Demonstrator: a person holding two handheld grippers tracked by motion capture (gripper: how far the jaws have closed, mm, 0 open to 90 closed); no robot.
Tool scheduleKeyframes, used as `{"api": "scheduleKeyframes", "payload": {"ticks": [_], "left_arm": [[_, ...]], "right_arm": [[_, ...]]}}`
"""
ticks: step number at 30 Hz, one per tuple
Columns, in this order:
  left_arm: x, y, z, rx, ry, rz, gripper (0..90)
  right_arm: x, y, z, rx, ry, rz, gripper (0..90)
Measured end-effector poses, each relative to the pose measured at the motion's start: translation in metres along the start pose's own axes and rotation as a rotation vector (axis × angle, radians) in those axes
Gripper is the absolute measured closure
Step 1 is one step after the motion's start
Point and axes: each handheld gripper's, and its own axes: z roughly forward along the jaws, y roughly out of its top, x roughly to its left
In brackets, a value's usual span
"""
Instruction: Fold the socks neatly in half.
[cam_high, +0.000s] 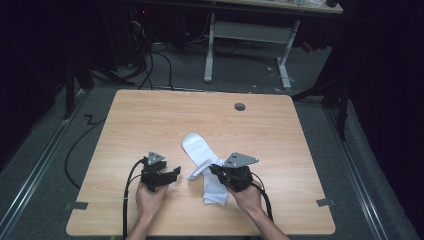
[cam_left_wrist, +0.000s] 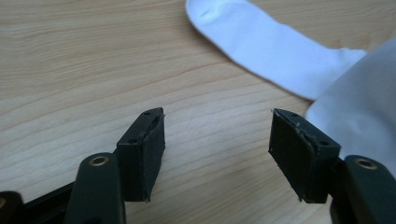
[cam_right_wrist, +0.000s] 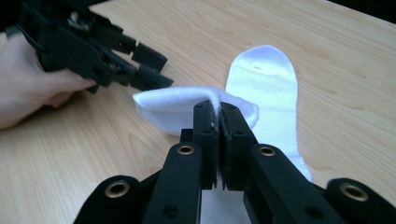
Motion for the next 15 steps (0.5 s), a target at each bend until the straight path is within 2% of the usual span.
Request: {"api": "scheduleKeyframes", "payload": {"ticks": [4, 11, 15], "left_arm": [[-0.008, 0.005, -0.001, -0.005, -0.033, 0.004, 37.5], [-0.023, 0.01, -0.001, -0.005, -0.069, 0.045, 38.6], [-0.031, 0.012, 0.003, 0.024, -0.078, 0.071, 39.9]], "right_arm": [[0.0, -0.007, 0.001, 0.004, -0.005, 0.0, 86.3], [0.002, -0.021, 0.004, 0.019, 0.003, 0.004, 86.1], [0.004, -0.028, 0.006, 0.028, 0.013, 0.01, 85.9]]}}
